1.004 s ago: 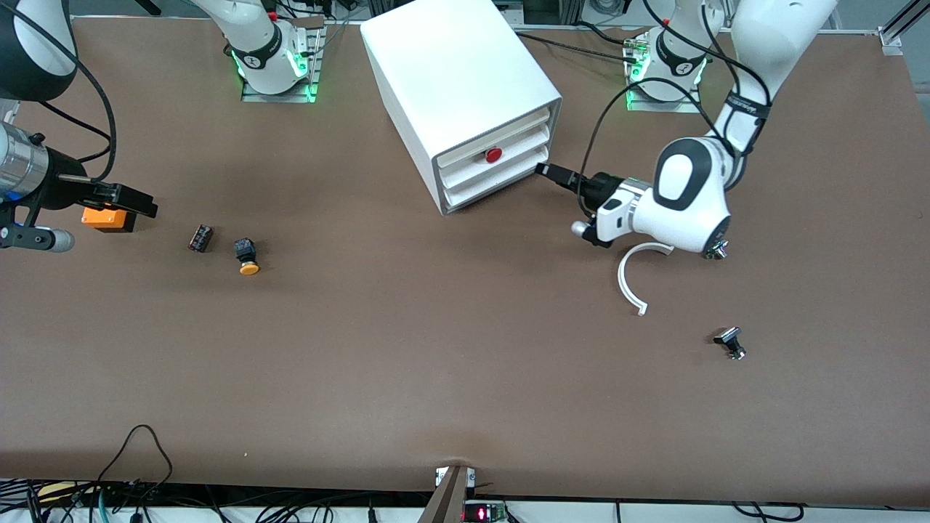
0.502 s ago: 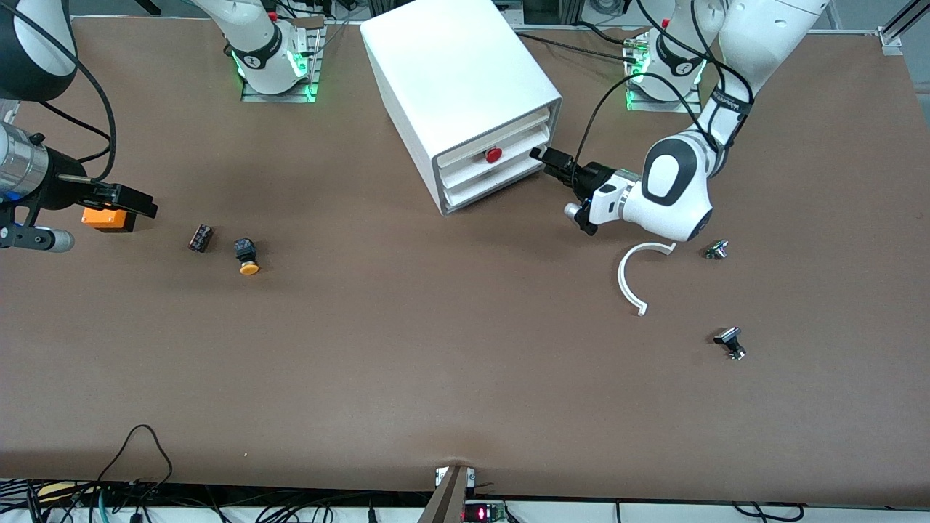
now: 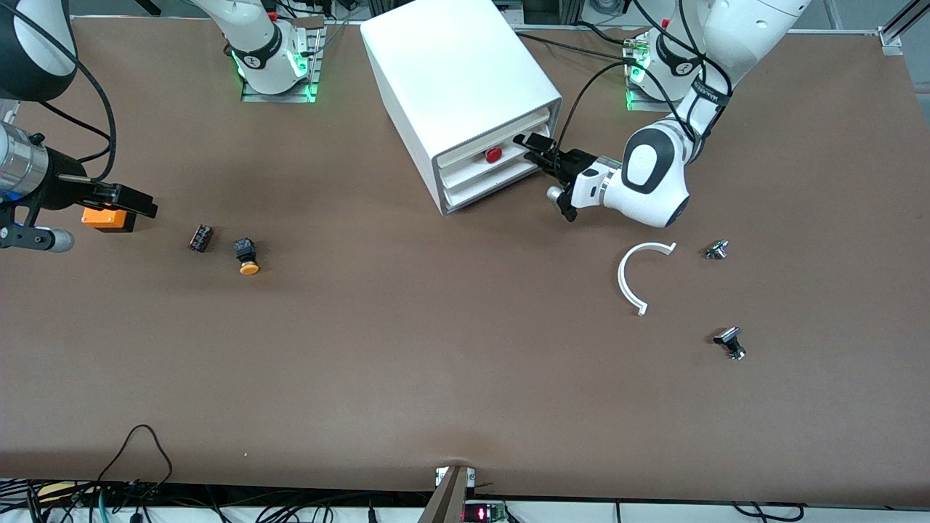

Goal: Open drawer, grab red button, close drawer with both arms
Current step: 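Pull the drawer outward with the left gripper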

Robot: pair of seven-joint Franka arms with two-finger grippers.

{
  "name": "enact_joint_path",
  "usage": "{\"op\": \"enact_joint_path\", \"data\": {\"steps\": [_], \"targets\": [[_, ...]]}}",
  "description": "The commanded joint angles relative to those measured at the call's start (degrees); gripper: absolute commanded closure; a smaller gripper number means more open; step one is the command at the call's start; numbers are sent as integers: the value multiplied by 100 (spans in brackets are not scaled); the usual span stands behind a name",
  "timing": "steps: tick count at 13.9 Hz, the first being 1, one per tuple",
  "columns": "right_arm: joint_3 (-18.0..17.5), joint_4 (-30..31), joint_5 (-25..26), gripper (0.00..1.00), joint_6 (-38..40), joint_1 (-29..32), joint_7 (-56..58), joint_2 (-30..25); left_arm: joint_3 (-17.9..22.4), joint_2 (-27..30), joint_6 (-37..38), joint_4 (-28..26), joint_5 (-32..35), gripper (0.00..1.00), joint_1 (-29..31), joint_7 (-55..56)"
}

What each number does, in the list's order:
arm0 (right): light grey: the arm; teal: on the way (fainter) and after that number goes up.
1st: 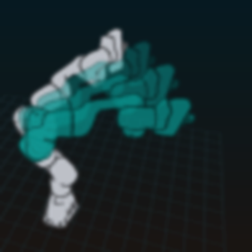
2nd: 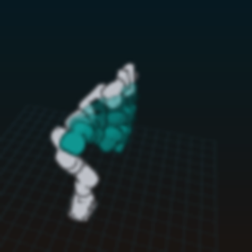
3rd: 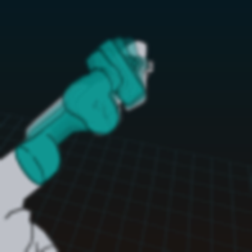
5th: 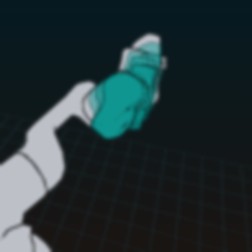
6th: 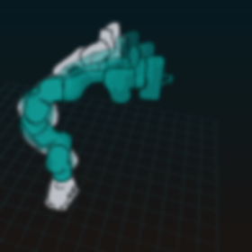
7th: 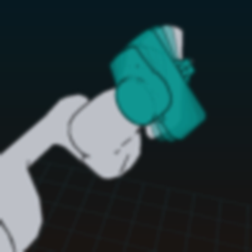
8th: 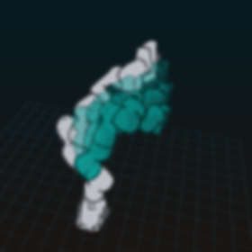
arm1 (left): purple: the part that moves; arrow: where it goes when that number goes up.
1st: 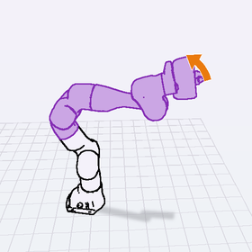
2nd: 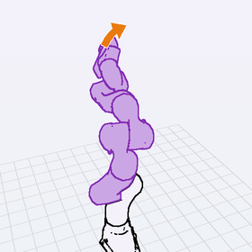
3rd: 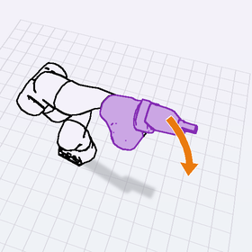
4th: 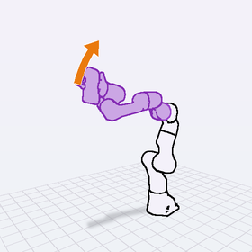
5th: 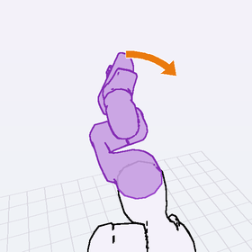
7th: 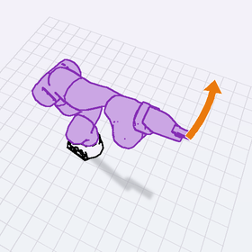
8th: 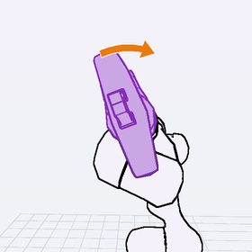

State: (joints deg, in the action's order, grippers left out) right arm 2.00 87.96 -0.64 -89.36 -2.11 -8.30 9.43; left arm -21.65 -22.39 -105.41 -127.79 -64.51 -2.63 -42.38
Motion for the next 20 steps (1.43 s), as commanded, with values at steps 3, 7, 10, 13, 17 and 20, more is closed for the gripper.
{"op": "enact_joint_path", "data": {"steps": [3, 7, 10, 13, 17, 20], "targets": [[2, -51, -94, 0, -46, 9, 3, 23, -23, -63, -252, -97, -185, 100, -9, -280], [2, -51, -94, 0, -46, 9, 3, 24, -15, -108, -261, -97, -185, 100, -9, -271], [2, -51, -94, 0, -46, 0, 3, 24, 20, -125, -689, -27, -141, 100, 8, -235], [2, -51, -94, 0, -55, 0, -5, 41, 160, -222, -1043, 324, 96, 100, 8, -201], [-7, -60, -112, 0, -178, -96, -23, 59, 679, -327, -1034, 623, 193, 100, 8, -166], [-7, -60, -103, 0, -196, -263, -67, 67, 908, -354, -1034, 685, 210, 100, 26, -60]]}}
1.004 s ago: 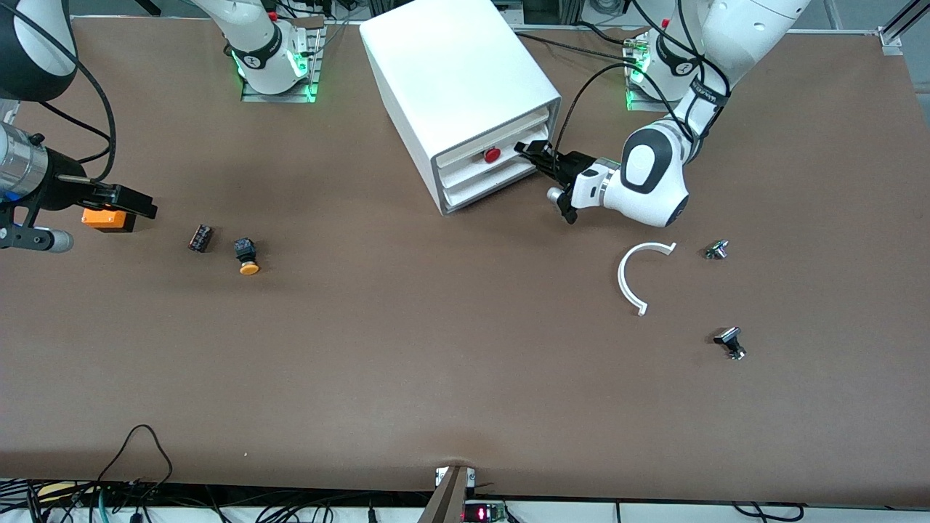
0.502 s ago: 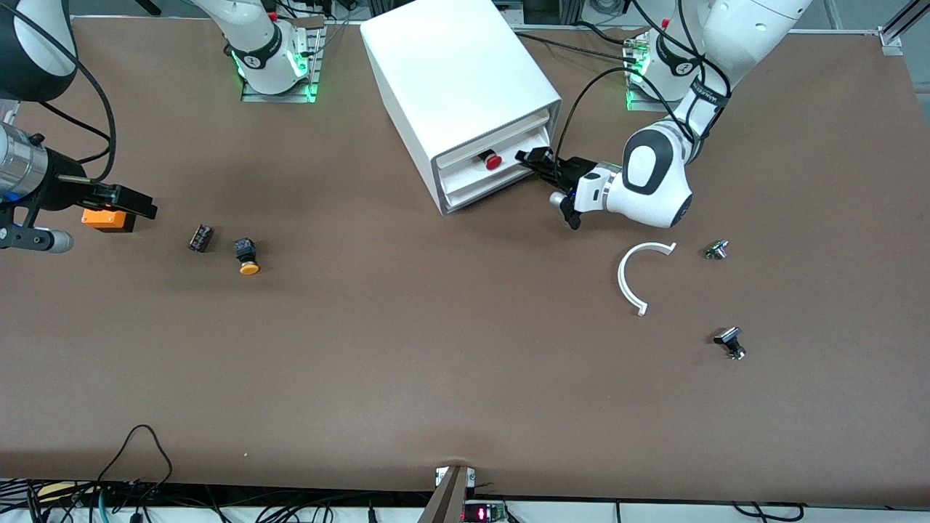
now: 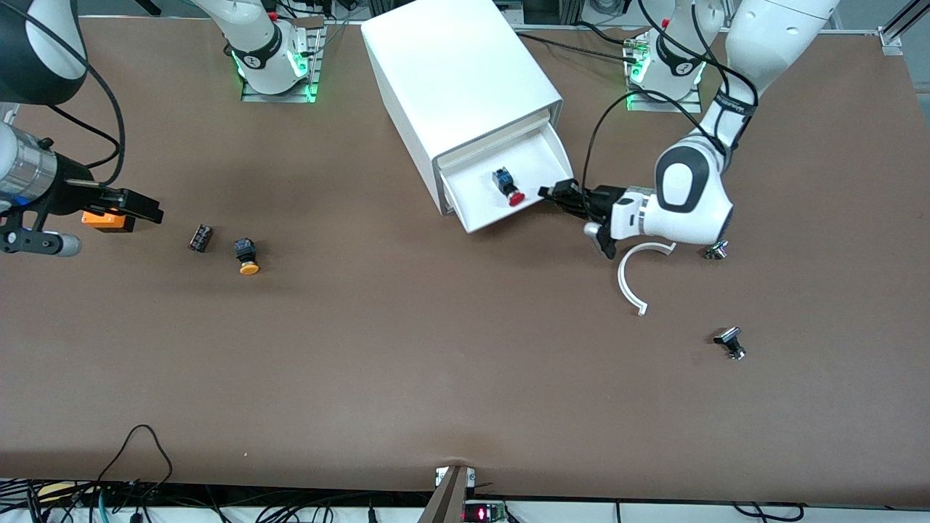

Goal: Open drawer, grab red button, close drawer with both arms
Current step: 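Pull the drawer outward with the left gripper, then release the drawer with the left gripper while the right gripper approaches it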

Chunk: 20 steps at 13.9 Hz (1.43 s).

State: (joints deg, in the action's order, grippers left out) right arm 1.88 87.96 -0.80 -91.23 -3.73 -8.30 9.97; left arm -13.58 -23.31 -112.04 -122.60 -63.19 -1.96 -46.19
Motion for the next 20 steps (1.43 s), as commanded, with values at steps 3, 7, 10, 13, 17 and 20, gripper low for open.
{"op": "enact_joint_path", "data": {"steps": [3, 7, 10, 13, 17, 20], "targets": [[5, -69, -87, 0, -97, -224, -75, 13, 215, -332, -379, 315, 193, 100, -41, 487], [-4, -69, -105, 0, -132, -514, -75, 13, 321, -367, -379, 605, 491, 100, -41, 636], [-4, -148, -201, 0, -159, -953, -75, 40, 330, -367, -379, 790, 773, 100, -33, 918], [-4, -261, -333, 0, -211, -1445, -293, 101, 392, -359, -379, 852, 791, 75, -33, 901], [-4, -507, -351, 0, -413, -2288, -497, 337, 531, -201, -397, 905, 843, 0, -24, 857], [-4, -946, -351, 0, -501, -2816, -480, 750, 690, 404, -380, 992, 1666, 0, 37, 1102]]}}
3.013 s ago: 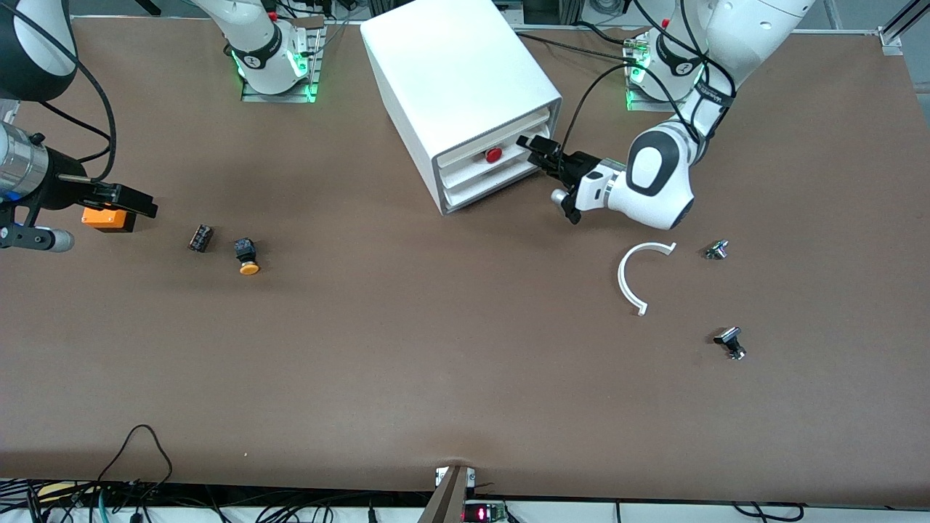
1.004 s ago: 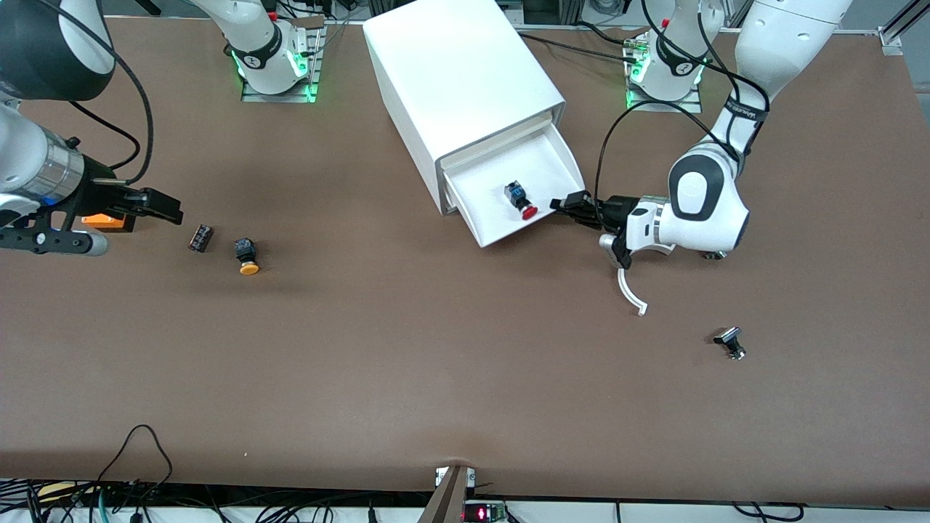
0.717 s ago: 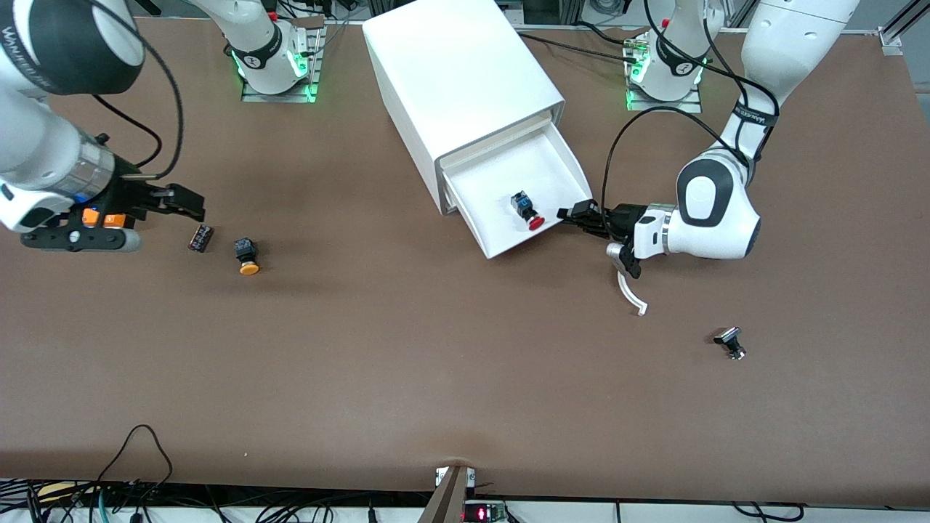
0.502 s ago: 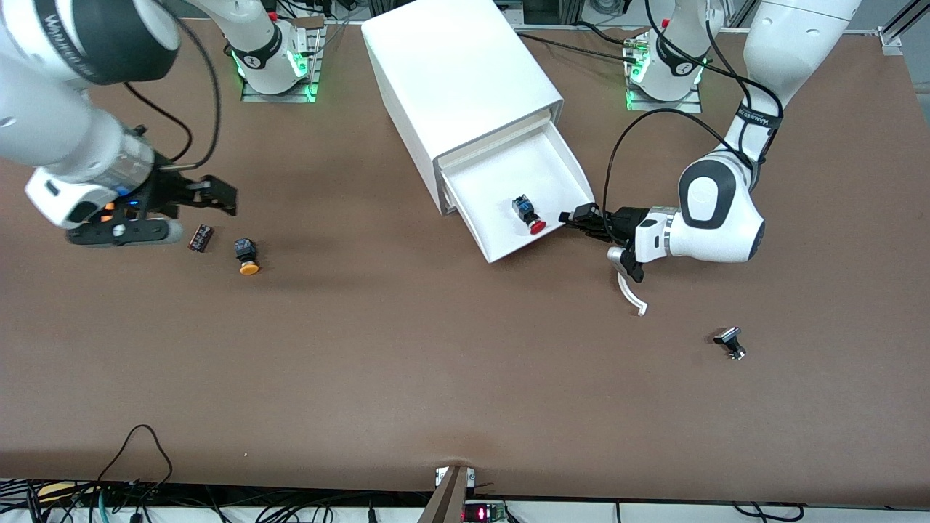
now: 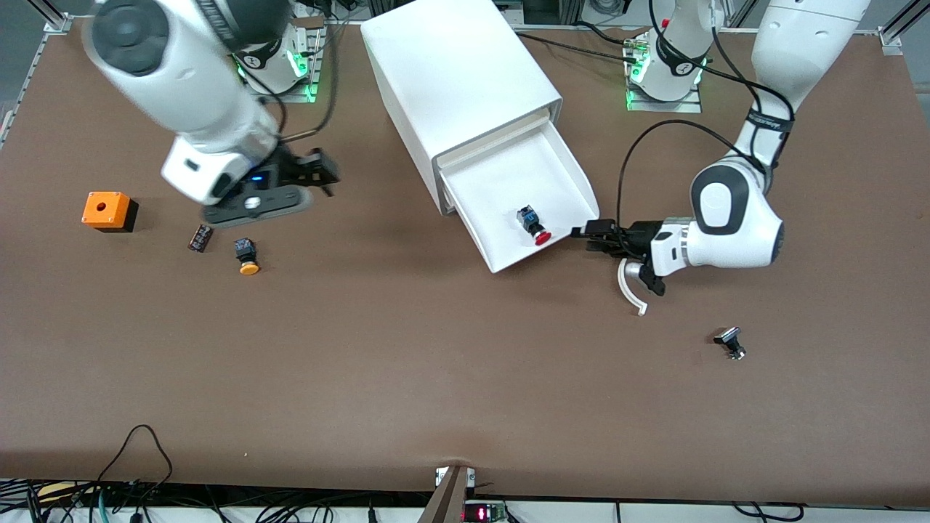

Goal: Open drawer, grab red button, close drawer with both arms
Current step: 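Release the drawer with the left gripper while the right gripper approaches it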

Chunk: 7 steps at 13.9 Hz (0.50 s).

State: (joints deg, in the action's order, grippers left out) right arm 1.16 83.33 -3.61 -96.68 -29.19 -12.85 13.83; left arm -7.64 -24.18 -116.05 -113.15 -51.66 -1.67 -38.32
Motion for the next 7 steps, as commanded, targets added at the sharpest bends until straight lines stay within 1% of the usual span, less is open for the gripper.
{"op": "enact_joint_path", "data": {"steps": [1, 3, 5, 6, 7], "targets": [[69, -650, -61, 0, 27, -489, -33, 514, 88, 798, 48, 48, 951, 0, 148, 682], [69, -1037, -61, 0, -61, -867, -7, 830, 87, 1256, 135, 65, 1822, 0, 342, 1211], [69, -1476, -61, 0, -88, -1131, 37, 1155, 114, 1616, 459, 91, 2499, 0, 579, 1414], [69, -1713, -61, 0, -88, -1272, 37, 1340, 131, 1792, 678, 178, 2851, 0, 667, 1667], [69, -1941, -61, 0, -123, -1430, 29, 1533, 184, 1838, 1098, 536, 3350, 0, 712, 2009]]}}
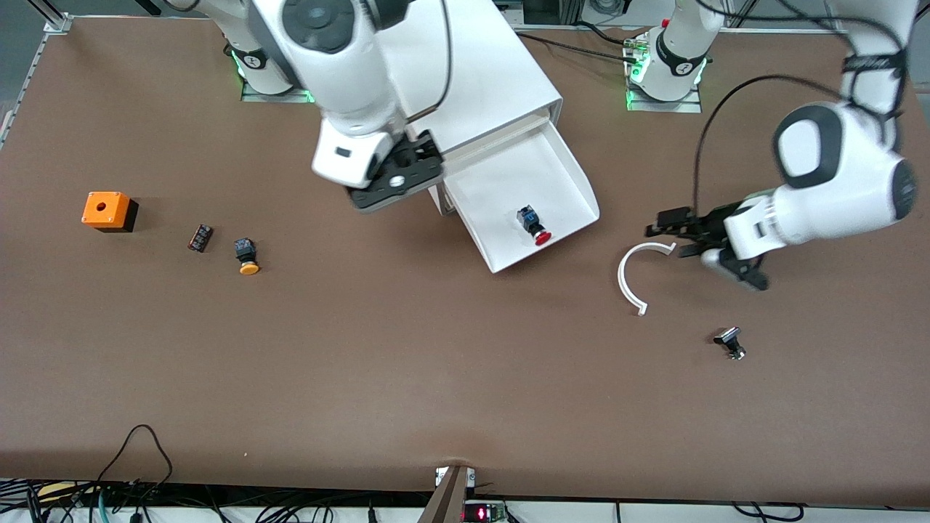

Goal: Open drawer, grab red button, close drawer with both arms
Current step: 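Release the drawer with the left gripper while the right gripper approaches it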

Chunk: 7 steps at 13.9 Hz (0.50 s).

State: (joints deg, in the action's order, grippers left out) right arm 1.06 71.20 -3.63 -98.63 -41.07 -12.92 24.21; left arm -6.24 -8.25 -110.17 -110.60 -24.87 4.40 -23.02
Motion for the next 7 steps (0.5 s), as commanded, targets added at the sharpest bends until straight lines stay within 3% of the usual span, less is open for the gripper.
{"op": "enact_joint_path", "data": {"steps": [1, 4, 7], "targets": [[78, -861, -59, 0, -50, -365, 26, 662, 88, 262, 932, 624, 1155, 0, 114, 787], [78, -888, -50, 0, -778, -760, -96, 1093, 88, 560, 1690, 1162, 2115, 0, 114, 1430], [96, -888, -41, 0, -1297, -1069, -413, 1542, 70, 798, 2051, 1329, 2573, 0, 114, 1757]]}}
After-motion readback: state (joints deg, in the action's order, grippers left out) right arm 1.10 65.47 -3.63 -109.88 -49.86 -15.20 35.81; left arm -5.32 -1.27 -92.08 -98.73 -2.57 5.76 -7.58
